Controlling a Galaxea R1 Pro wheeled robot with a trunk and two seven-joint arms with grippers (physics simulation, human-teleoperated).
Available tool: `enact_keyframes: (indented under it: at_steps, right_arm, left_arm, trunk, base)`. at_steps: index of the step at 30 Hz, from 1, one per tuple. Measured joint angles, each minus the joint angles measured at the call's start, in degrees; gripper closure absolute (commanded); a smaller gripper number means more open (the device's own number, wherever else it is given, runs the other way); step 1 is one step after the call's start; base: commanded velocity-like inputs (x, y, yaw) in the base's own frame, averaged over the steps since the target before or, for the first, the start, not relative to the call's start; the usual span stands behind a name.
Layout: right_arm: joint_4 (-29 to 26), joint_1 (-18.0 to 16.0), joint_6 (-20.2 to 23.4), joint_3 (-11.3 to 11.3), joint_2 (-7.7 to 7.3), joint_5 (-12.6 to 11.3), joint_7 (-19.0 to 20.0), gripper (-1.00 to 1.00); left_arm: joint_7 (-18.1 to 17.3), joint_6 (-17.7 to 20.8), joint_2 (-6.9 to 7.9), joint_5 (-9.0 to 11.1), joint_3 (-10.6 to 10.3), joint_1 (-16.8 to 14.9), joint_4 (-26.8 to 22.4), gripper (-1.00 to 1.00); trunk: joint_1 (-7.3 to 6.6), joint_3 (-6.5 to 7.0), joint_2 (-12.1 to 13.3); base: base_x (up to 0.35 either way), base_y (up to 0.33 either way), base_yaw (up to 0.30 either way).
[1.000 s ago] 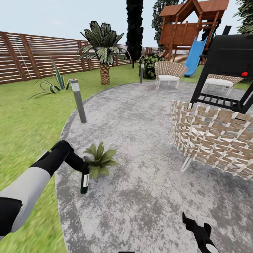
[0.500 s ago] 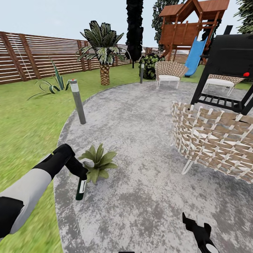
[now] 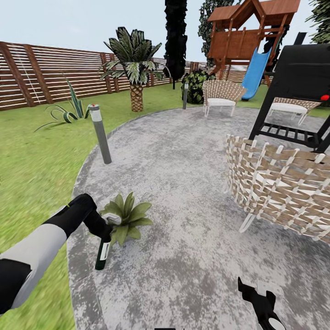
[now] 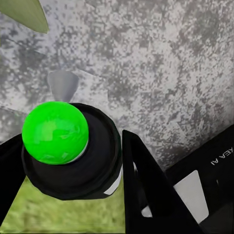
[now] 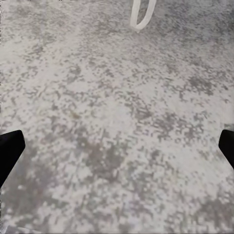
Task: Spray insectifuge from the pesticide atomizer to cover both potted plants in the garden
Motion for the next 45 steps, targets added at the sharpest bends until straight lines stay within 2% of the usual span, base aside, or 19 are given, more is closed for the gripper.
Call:
enact_keyframes:
  at_steps: [1, 2, 3, 6, 16, 17, 34, 36, 39, 42, 45]
  right_arm:
    - [0.0, 0.0, 0.0, 0.0, 0.0, 0.0, 0.0, -1.0]
    - [5.5, 0.1, -8.0, 0.1, -0.15, 0.0, 0.5, -1.0]
    - [7.1, 0.1, -10.2, 0.1, -0.13, 0.1, 0.5, -1.0]
    - [8.3, 0.0, -12.4, 0.2, -0.06, 0.0, 0.5, -1.0]
    - [8.6, 0.1, -12.9, 0.2, -0.1, 0.1, 0.5, -1.0]
    - [9.4, 0.0, -12.9, 0.1, -0.1, 0.4, 0.4, -1.0]
    - [9.5, 0.0, -12.9, 0.1, -0.1, 0.4, 0.4, -1.0]
    - [9.5, 0.0, -12.9, 0.1, -0.1, 0.4, 0.4, -1.0]
    - [9.5, 0.1, -12.9, 0.1, -0.16, 0.4, 0.4, -1.0]
    - [9.5, 0.1, -12.9, 0.1, -0.11, 0.4, 0.4, -1.0]
    - [9.5, 0.0, -12.9, 0.1, -0.11, 0.4, 0.4, -1.0]
  left_arm:
    - [0.1, 0.0, -0.02, 0.0, 0.0, 0.4, 0.7, 1.0]
    - [0.1, -0.2, -0.08, -0.4, -0.2, 1.1, 2.3, 1.0]
    - [0.2, -0.2, -0.16, -0.3, -0.1, 1.2, 2.4, 1.0]
    - [0.2, -0.2, -0.42, -0.3, -0.2, 1.2, 2.4, 1.0]
    - [0.2, -0.2, -0.46, -0.1, -0.1, 1.2, 2.5, 1.0]
    - [0.2, -0.3, 0.16, -2.8, 0.0, 1.3, 2.5, 1.0]
    - [0.2, -0.1, 0.13, -2.5, 0.1, 1.4, 2.7, 1.0]
    - [0.2, -0.1, 0.25, -2.6, 0.1, 2.1, 2.6, 1.0]
    - [0.3, -0.2, 0.48, -2.8, 0.0, 5.4, 2.6, 1.0]
    - [0.2, -0.3, 1.28, -2.8, 0.0, 6.6, 2.5, 1.0]
    - [0.2, -0.2, 1.18, -2.7, 0.0, 6.8, 2.3, 1.0]
  trunk:
    - [0.0, 0.0, 0.0]
    - [0.01, -0.02, 0.0]
    - [0.01, 0.0, 0.0]
    - [-0.01, 0.0, 0.0]
    - [-0.01, 0.0, 0.0]
    - [0.01, 0.0, 0.0]
    - [0.01, 0.0, 0.0]
    - [0.01, 0.0, 0.0]
    - [0.01, 0.0, 0.0]
    - [0.01, 0.0, 0.0]
    - [-0.01, 0.01, 0.0]
  base:
    - [0.001, 0.0, 0.0]
    - [0.0, 0.0, 0.0]
    - [0.007, 0.0, 0.0]
    - [0.13, 0.0, 0.0]
    - [0.223, 0.0, 0.0]
    - [0.003, 0.0, 0.0]
    - [0.109, 0.0, 0.0]
    - [0.002, 0.0, 0.0]
    - [0.0, 0.0, 0.0]
    - [0.031, 0.0, 0.0]
    - [0.202, -0.022, 0.0]
